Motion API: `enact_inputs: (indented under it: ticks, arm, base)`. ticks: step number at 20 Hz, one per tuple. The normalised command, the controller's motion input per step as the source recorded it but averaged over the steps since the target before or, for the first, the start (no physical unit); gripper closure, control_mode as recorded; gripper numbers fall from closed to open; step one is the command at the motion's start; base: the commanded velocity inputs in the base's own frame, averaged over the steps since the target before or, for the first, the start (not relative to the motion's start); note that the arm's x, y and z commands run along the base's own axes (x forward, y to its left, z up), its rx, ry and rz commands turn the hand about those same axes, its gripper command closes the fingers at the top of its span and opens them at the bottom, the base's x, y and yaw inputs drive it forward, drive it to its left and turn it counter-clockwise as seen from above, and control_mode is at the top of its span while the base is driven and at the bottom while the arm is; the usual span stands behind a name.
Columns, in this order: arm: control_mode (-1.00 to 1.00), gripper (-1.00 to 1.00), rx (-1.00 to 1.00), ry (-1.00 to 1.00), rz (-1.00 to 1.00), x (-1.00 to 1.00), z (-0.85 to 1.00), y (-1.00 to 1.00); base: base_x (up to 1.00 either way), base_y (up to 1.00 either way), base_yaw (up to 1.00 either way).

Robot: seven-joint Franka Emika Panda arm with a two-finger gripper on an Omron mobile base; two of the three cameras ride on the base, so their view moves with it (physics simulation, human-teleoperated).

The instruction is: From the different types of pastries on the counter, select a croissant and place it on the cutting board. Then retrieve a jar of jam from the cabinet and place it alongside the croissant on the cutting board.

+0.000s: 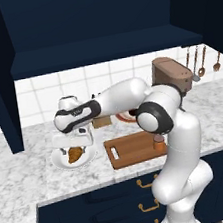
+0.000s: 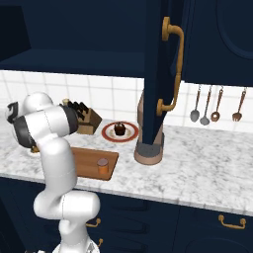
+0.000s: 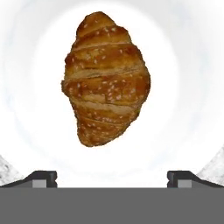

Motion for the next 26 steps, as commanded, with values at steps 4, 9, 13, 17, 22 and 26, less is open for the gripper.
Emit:
enact_inputs:
  ticks: [4, 9, 13, 17, 22, 26]
  arm:
    - [-1.0, -1.0, -0.09, -0.11, -0.32, 0.0, -0.39, 0.0]
    - [-1.0, -1.0, -0.08, -0.16, -0.32, 0.19, -0.22, 0.13]
    - [-1.0, -1.0, 0.0, 0.0, -0.16, 0.8, -0.01, 0.13]
    - [-1.0, -1.0, 0.02, 0.09, -0.03, 0.59, -0.15, 0.03]
    - [-1.0, 1.0, 0.0, 0.06, -0.01, 0.02, -0.16, 0.33]
    - [-1.0, 1.0, -0.02, -0.05, 0.0, -0.03, 0.53, -0.04]
  base:
    - [0.0, 0.0, 0.0]
    - [0.0, 0.0, 0.0]
    - [0.0, 0.0, 0.0]
    - [0.0, 0.0, 0.0]
    - [0.0, 0.0, 0.0]
    - [0.0, 0.0, 0.0]
